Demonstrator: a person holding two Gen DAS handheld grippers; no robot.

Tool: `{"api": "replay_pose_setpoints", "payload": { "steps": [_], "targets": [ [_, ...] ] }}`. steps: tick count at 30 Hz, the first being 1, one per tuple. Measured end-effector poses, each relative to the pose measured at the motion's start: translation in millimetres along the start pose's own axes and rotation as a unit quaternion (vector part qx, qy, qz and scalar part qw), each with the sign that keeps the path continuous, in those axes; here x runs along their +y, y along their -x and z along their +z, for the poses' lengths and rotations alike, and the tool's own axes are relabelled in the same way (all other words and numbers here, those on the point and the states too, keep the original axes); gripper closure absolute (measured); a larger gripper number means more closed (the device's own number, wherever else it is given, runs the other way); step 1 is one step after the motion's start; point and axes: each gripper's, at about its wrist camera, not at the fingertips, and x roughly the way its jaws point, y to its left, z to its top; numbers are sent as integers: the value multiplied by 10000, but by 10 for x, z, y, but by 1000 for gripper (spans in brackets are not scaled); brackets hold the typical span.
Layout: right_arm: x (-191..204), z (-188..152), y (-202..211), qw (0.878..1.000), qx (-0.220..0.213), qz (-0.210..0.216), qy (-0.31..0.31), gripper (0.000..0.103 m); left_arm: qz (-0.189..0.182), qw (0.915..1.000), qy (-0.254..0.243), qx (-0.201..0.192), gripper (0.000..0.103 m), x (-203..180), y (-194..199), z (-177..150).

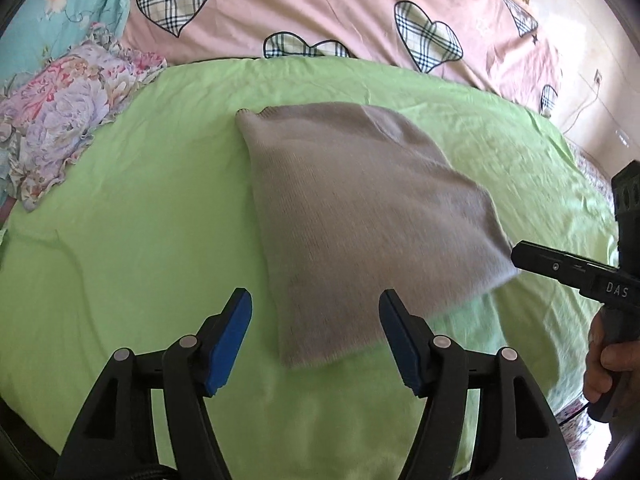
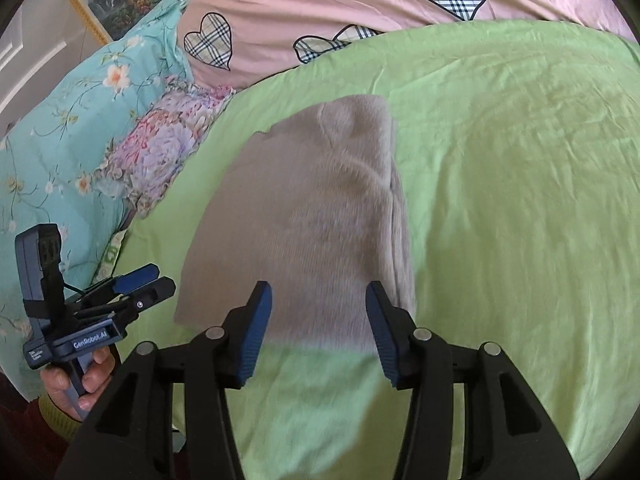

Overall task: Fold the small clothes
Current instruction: 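Release the bundle and lift both grippers away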

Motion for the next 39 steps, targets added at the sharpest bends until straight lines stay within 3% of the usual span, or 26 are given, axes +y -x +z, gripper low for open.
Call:
{"api": "replay_pose_setpoints", "payload": {
  "steps": [7,15,19,21,39],
  "targets": [
    [157,-283,119,9992,-56,-198,354,35,149,9999,-35,61,33,-23,54,-243],
    [296,-420,195,9958,-117,-383,819,30,305,9993,-144,135,31,-27,68,-389],
    [378,-458,190,9940,-161,-426,991,21,465,9984,-299,128,26,-108,74,-442],
    [390,-464,162,9939,-135,-439,1005,20,348,9987,-320,182,24,-103,64,-435],
    [408,-264,-32,9938,157,-501,984,14,709,9964,-383,259,20,-72,0,-216]
  ]
}}
